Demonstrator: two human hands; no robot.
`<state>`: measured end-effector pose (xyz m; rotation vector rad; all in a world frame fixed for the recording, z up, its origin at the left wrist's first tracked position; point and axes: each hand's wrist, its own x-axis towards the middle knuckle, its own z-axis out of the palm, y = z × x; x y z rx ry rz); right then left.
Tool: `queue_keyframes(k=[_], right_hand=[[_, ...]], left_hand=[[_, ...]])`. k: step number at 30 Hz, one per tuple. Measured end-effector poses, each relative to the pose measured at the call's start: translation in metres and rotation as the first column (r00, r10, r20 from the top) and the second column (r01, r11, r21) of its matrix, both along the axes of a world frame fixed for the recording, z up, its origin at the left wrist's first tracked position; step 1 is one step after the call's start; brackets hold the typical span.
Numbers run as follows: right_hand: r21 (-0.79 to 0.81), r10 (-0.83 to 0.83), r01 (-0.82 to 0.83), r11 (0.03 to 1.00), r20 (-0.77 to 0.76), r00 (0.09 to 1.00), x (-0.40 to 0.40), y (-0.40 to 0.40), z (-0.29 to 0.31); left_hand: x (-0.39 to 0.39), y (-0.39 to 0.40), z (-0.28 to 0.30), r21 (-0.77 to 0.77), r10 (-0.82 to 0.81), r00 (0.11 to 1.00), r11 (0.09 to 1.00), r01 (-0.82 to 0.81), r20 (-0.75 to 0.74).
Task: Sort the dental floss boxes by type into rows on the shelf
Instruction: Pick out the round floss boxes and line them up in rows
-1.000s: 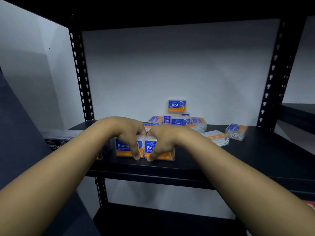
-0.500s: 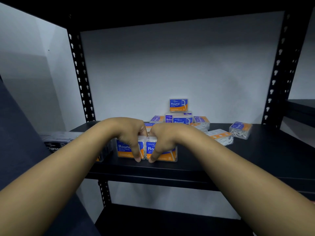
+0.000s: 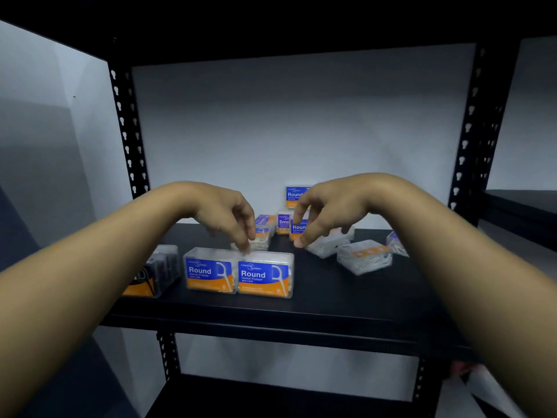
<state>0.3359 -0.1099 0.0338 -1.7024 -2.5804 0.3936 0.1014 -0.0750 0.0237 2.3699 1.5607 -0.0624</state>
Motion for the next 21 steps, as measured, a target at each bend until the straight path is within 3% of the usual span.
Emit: queue_keyframes(k=[7,10,13,21], right_hand=[[0.025,-0.131,0.130,0.991,0.077,0.988,0.058,0.017,0.011],[0.054,-0.171,0.166,0.985,0.107,0.979,0.079,0.025,0.009],[0.100,-0.217,0.204,0.974,0.144,0.966,0.100,0.036,0.000],[0.217,-0.252,0.207,0.954,0.205,0.946,0.153,0.054,-0.034]], left_hand=[[0.063,-0.001,0.016,0.022,-0.018,0.999,1.000,0.017,0.043],[0.094,0.003,0.015,0.117,-0.044,0.998,0.992,0.039,0.041],[0.125,0.013,0.007,0.217,-0.063,0.998,0.974,0.059,0.010],[0.193,0.021,-0.035,0.290,-0.112,0.993,0.950,0.113,-0.020]])
